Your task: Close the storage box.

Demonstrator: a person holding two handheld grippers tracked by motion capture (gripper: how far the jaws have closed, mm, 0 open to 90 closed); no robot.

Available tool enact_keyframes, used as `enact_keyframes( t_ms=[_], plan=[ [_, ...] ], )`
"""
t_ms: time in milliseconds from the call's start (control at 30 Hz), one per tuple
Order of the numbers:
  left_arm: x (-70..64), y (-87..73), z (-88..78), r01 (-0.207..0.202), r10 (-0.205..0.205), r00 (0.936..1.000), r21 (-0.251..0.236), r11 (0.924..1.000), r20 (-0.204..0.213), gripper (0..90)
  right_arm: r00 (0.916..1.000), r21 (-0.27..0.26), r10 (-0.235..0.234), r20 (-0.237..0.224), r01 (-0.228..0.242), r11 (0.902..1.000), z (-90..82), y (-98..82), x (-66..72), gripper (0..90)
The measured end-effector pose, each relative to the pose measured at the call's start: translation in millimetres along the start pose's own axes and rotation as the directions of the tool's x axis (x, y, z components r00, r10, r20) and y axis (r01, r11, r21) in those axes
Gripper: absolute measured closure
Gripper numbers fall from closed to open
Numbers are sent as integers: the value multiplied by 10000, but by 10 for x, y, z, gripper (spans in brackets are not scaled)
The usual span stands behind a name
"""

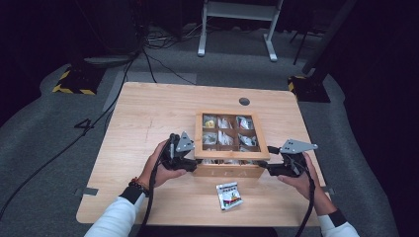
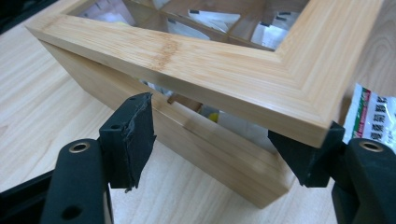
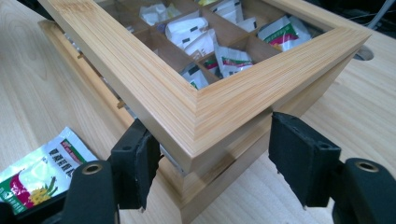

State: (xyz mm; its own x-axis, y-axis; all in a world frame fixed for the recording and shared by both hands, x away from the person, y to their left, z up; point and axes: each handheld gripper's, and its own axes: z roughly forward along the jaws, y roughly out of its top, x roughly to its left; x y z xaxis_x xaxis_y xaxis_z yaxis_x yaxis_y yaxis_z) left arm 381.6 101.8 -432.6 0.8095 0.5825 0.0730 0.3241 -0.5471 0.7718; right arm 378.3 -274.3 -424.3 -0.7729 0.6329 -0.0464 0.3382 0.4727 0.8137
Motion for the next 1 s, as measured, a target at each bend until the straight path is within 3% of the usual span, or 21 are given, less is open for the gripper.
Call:
enact_keyframes(
  t_ms=[167, 333, 467, 567, 700, 800, 1000],
  plan=[
    [-49, -32, -19, -308, 308, 9995, 52, 9995, 41, 289, 9998, 314, -205, -26, 205, 9993, 24, -34, 27, 329],
    [-78, -53, -29, -272, 270, 9990, 64, 9996, 363, 280, 9997, 525, -250, -35, 252, 9983, 39, -65, 53, 328],
    [-114, -99, -11, -350, 341, 9987, 238, 9991, 368, 282, 9992, 751, -367, -139, 376, 9965, 49, -116, 79, 331],
    [-114, -125, -23, -176, 171, 9986, 103, 9998, 498, 285, 9993, 781, -309, -214, 325, 9964, 57, -136, 81, 324],
    [-110, -148, -48, 26, -23, 9985, -55, 10000, 554, 285, 9988, 269, 61, -490, -48, 9996, -12, -129, 60, 339],
    [-111, -156, -71, 135, -117, 9984, -330, 9994, 549, 285, 9989, 139, 64, -474, -57, 9999, -27, -124, 66, 345],
    [-103, -127, -131, 204, -180, 9994, -864, 9960, 294, 305, 9993, -391, 23, -384, -38, 9992, -71, -112, 78, 481]
  ],
)
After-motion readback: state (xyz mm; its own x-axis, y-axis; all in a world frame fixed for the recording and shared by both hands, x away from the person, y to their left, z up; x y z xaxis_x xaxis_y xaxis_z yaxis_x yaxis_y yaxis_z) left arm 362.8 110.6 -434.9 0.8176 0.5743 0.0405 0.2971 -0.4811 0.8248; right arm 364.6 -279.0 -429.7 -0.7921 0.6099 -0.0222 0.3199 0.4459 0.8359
